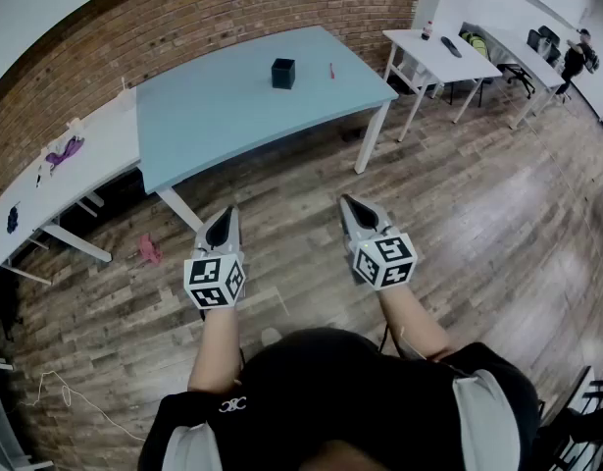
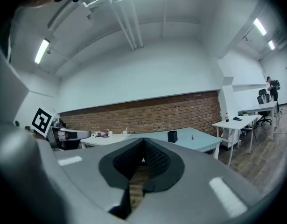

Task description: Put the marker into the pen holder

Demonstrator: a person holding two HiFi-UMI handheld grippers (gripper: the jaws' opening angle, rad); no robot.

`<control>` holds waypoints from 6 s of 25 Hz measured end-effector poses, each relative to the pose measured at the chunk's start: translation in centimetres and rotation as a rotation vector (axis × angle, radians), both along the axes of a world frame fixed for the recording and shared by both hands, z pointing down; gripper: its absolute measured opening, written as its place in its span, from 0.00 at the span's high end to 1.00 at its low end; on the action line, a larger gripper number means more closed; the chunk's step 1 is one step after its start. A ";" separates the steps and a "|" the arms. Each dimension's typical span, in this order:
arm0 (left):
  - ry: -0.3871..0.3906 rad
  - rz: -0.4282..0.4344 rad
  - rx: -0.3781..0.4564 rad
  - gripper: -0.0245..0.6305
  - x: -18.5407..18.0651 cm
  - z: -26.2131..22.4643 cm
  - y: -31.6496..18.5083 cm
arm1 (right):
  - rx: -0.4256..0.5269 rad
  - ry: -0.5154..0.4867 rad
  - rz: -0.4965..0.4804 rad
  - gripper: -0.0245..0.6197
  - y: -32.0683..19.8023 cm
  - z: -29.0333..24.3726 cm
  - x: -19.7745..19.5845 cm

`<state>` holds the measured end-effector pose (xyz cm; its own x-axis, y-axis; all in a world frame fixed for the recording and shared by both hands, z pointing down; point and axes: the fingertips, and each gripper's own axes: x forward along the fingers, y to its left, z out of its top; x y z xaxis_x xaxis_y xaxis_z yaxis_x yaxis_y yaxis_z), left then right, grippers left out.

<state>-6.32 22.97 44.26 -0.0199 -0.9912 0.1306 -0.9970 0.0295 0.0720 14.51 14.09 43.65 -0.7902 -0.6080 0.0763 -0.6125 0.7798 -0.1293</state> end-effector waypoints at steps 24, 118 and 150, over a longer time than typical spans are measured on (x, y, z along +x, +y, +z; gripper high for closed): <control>0.106 0.007 -0.052 0.96 -9.1 3.6 -1.5 | 0.011 0.029 0.016 0.95 0.8 1.3 -9.4; 0.018 -0.002 -0.212 0.96 -4.2 5.9 -54.4 | -0.222 0.359 0.082 0.78 -70.2 18.3 -14.7; 0.038 -0.050 -0.303 0.96 -10.9 9.2 -54.1 | -0.313 0.535 0.180 0.86 -78.7 26.4 -20.9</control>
